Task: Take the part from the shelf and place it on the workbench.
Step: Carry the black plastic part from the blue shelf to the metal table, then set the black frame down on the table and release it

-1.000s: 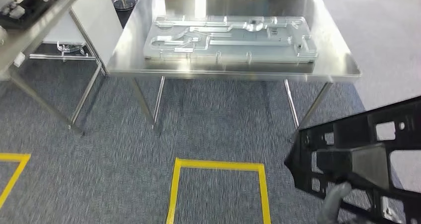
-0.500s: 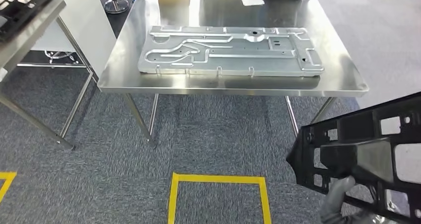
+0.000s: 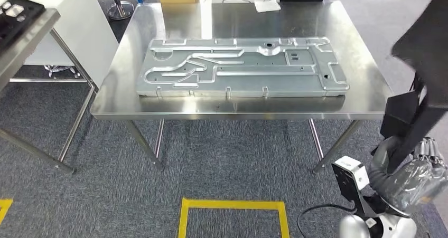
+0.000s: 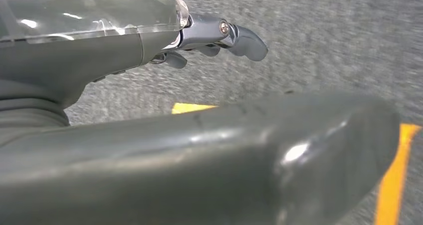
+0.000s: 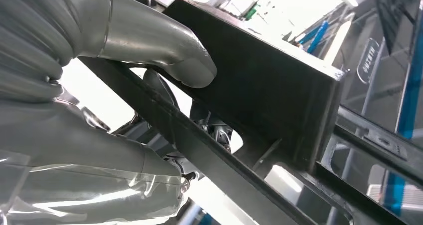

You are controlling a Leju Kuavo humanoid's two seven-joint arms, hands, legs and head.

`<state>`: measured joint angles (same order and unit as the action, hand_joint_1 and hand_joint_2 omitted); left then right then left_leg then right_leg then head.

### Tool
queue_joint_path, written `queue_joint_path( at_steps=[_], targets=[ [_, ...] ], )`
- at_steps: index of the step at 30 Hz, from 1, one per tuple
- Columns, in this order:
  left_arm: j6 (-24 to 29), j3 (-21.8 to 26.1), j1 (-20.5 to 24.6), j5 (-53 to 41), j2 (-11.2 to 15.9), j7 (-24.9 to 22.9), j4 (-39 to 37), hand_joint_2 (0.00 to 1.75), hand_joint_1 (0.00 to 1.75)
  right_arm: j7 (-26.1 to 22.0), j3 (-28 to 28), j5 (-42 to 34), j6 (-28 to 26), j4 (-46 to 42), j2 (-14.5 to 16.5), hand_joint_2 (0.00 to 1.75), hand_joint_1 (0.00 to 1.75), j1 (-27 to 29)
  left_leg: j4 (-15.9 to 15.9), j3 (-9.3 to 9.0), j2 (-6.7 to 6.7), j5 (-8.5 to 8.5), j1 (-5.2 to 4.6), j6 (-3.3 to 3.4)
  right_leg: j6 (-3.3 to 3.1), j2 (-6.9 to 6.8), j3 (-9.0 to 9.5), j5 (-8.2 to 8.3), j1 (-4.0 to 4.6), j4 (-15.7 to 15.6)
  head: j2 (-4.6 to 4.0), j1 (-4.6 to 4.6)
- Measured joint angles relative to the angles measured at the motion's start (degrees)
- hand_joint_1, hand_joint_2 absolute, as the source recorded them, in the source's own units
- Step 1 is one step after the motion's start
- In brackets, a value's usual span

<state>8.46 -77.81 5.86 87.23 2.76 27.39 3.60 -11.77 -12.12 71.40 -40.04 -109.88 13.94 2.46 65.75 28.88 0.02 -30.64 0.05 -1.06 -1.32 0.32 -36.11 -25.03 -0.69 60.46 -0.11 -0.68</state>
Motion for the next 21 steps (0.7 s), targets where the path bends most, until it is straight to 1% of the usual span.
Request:
queue_joint_path(
  at_steps=[1, 2, 3, 4, 5, 6, 7, 8, 9, 10, 11, 12, 13, 14, 15, 16, 17, 18, 19, 20, 21],
  targets=[
    [0.0, -0.29, 0.06, 0.0, 0.02, -0.11, 0.02, 0.0, 0.0, 1.49, 0.16, 2.76, -0.01, 0.89, -0.36, 1.75, 1.75, -0.77, 3.33, 2.31, -0.02, -0.6, 0.08, -0.17, -0.3, -0.02, 0.65, -0.51, 0.02, -0.18, 0.0, -0.02],
    [0.0, -0.59, 0.07, 0.01, 0.03, -0.22, 0.03, 0.0, 0.0, 3.25, 0.5, 5.82, -0.01, 1.82, -0.83, 1.75, 1.75, -1.54, 6.29, 4.73, -0.02, -2.07, 0.09, -0.29, -0.5, 0.04, 1.27, -1.06, 0.07, -0.25, 0.0, -0.06],
    [0.0, -0.91, 0.05, 0.01, 0.06, -0.32, 0.04, 0.0, 0.0, 5.09, 1.02, 9.02, 0.0, 2.78, -1.42, 1.75, 1.75, -2.28, 8.3, 6.93, -0.02, -4.11, 0.09, -0.34, -0.59, 0.15, 1.91, -1.65, 0.12, -0.27, 0.0, -0.04],
    [0.0, -1.25, 0.02, 0.02, 0.13, -0.4, 0.05, 0.0, 0.0, 6.81, 1.73, 12.21, 0.0, 3.91, -2.27, 1.75, 1.75, -3.02, 9.08, 8.64, -0.02, -5.96, 0.09, -0.3, -0.64, 0.31, 2.66, -2.29, 0.19, -0.27, 0.0, -0.05],
    [0.0, -1.56, 0.0, 0.02, 0.21, -0.46, 0.05, 0.0, 0.0, 8.02, 2.56, 14.76, 0.01, 5.17, -3.35, 1.75, 1.75, -3.76, 8.41, 9.71, -0.03, -6.87, 0.05, -0.12, -0.65, 0.47, 3.53, -2.98, 0.3, -0.28, 0.0, -0.05],
    [-0.01, -1.84, 0.0, 0.02, 0.3, -0.5, 0.05, 0.0, 0.0, 8.99, 3.48, 16.57, 0.17, 6.58, -4.69, 1.75, 1.75, -4.5, 6.3, 10.18, -0.04, -6.15, -0.05, 0.26, -0.63, 0.58, 4.52, -3.73, 0.46, -0.29, 0.0, -0.05],
    [-0.03, -2.14, -0.02, 0.02, 0.44, -0.53, 0.05, 0.0, 0.0, 10.09, 4.5, 17.69, 0.68, 8.05, -6.37, 1.75, 1.75, -5.3, 3.13, 10.22, -0.05, -3.48, -0.22, 0.85, -0.6, 0.63, 5.5, -4.49, 0.64, -0.32, 0.0, -0.05],
    [-0.06, -2.46, -0.11, 0.03, 0.66, -0.58, 0.05, 0.0, 0.0, 11.69, 5.7, 18.23, 1.55, 9.53, -8.4, 1.75, 1.75, -6.26, -0.18, 10.19, -0.17, 0.64, -0.55, 1.56, -0.51, 0.67, 6.37, -5.24, 0.81, -0.25, 0.0, 0.02],
    [-0.11, -2.74, -0.2, 0.04, 0.86, -0.63, 0.07, 0.0, 0.0, 14.32, 7.26, 18.45, 2.87, 10.99, -10.88, 1.75, 1.75, -7.42, -2.79, 10.07, -0.26, 4.12, -0.88, 2.16, -0.3, 0.8, 7.0, -5.91, 0.92, -0.24, 0.0, 0.08],
    [-0.15, -3.01, -0.24, 0.06, 1.05, -0.7, 0.09, 0.0, 0.0, 18.53, 9.51, 18.56, 4.48, 12.45, -13.84, 1.75, 1.75, -9.08, -4.37, 9.92, -0.32, 6.7, -1.2, 2.55, 0.0, 0.95, 7.42, -6.47, 0.92, -0.29, 0.0, 0.15],
    [-0.18, -3.29, -0.21, 0.09, 1.22, -0.75, 0.12, 0.0, 0.0, 24.07, 12.76, 18.62, 6.07, 14.01, -17.1, 1.75, 1.75, -11.23, -5.13, 9.74, -0.39, 7.79, -1.42, 2.78, 0.37, 1.1, 7.65, -6.61, 0.85, -0.03, 0.0, 0.22],
    [-0.25, -3.61, -0.04, 0.11, 1.29, -0.78, 0.15, 0.0, 0.0, 29.9, 16.83, 18.66, 7.55, 15.53, -20.43, 1.75, 1.75, -13.73, -5.57, 9.18, -0.31, 7.53, -1.47, 2.89, 0.79, 1.25, 7.65, -6.41, 0.75, 0.39, 0.0, 0.19],
    [-0.36, -3.96, 0.17, 0.13, 1.34, -0.8, 0.17, 0.0, 0.0, 34.79, 21.59, 18.66, 8.88, 17.08, -23.5, 1.75, 1.75, -16.53, -6.15, 8.43, -0.21, 7.5, -1.44, 3.04, 1.15, 1.17, 7.28, -5.86, 0.62, 1.51, 0.0, 0.2],
    [-0.49, -4.27, 0.37, 0.13, 1.41, -0.82, 0.19, 0.0, 0.0, 37.75, 26.4, 18.64, 9.95, 18.7, -26.08, 1.75, 1.75, -19.24, -6.81, 7.58, -0.12, 7.34, -1.29, 3.3, 1.5, 0.97, 6.41, -5.12, 0.55, 3.42, 0.0, 0.2],
    [-0.66, -4.55, 0.58, 0.13, 1.45, -0.84, 0.21, 0.0, 0.0, 38.66, 31.03, 18.62, 10.87, 20.36, -28.21, 1.75, 1.75, -21.7, -7.34, 6.66, -0.02, 7.13, -1.17, 3.54, 1.89, 0.73, 4.91, -4.85, 0.49, 5.89, 0.0, 0.22],
    [-0.82, -4.82, 0.75, 0.14, 1.49, -0.88, 0.22, 0.0, 0.0, 38.06, 35.27, 18.6, 11.58, 22.13, -29.84, 1.75, 1.75, -23.75, -7.72, 5.88, 0.02, 6.81, -1.01, 3.74, 2.3, 0.46, 2.89, -5.28, 0.33, 8.76, 0.0, 0.26],
    [-0.93, -5.11, 0.91, 0.14, 1.53, -0.92, 0.23, 0.0, 0.0, 36.59, 38.76, 18.59, 12.04, 23.85, -31.06, 1.75, 1.75, -25.31, -7.9, 5.23, -0.05, 6.36, -0.89, 3.87, 2.69, 0.3, 0.7, -6.56, 0.16, 11.41, 0.0, 0.29],
    [-1.03, -5.41, 0.97, 0.15, 1.55, -0.97, 0.24, 0.0, 0.0, 34.58, 41.54, 18.58, 12.38, 25.49, -31.9, 1.75, 1.75, -26.41, -7.98, 4.61, -0.22, 5.84, -0.74, 3.85, 3.06, 0.23, -1.41, -8.35, -0.07, 13.41, 0.0, 0.3],
    [-1.09, -5.65, 0.95, 0.15, 1.55, -1.01, 0.26, 0.0, 0.0, 32.2, 43.34, 18.59, 12.69, 26.94, -32.37, 1.75, 1.75, -27.11, -8.0, 3.95, -0.47, 5.24, -0.55, 3.73, 3.35, 0.17, -3.06, -10.03, -0.33, 14.3, 0.0, 0.3],
    [-1.13, -5.81, 0.86, 0.15, 1.55, -1.04, 0.31, 0.0, 0.0, 29.87, 44.4, 18.6, 13.03, 28.24, -32.58, 1.75, 1.75, -27.62, -7.98, 3.19, -0.75, 4.6, -0.33, 3.54, 3.58, 0.1, -4.08, -10.9, -0.57, 13.89, 0.0, 0.31],
    [-1.17, -5.93, 0.74, 0.15, 1.55, -1.05, 0.35, 0.0, 0.0, 27.78, 45.05, 18.6, 13.45, 29.44, -32.64, 1.75, 1.75, -28.07, -7.93, 2.3, -0.99, 3.87, -0.08, 3.28, 3.79, -0.01, -4.48, -10.42, -0.79, 12.09, 0.0, 0.32]
  ],
)
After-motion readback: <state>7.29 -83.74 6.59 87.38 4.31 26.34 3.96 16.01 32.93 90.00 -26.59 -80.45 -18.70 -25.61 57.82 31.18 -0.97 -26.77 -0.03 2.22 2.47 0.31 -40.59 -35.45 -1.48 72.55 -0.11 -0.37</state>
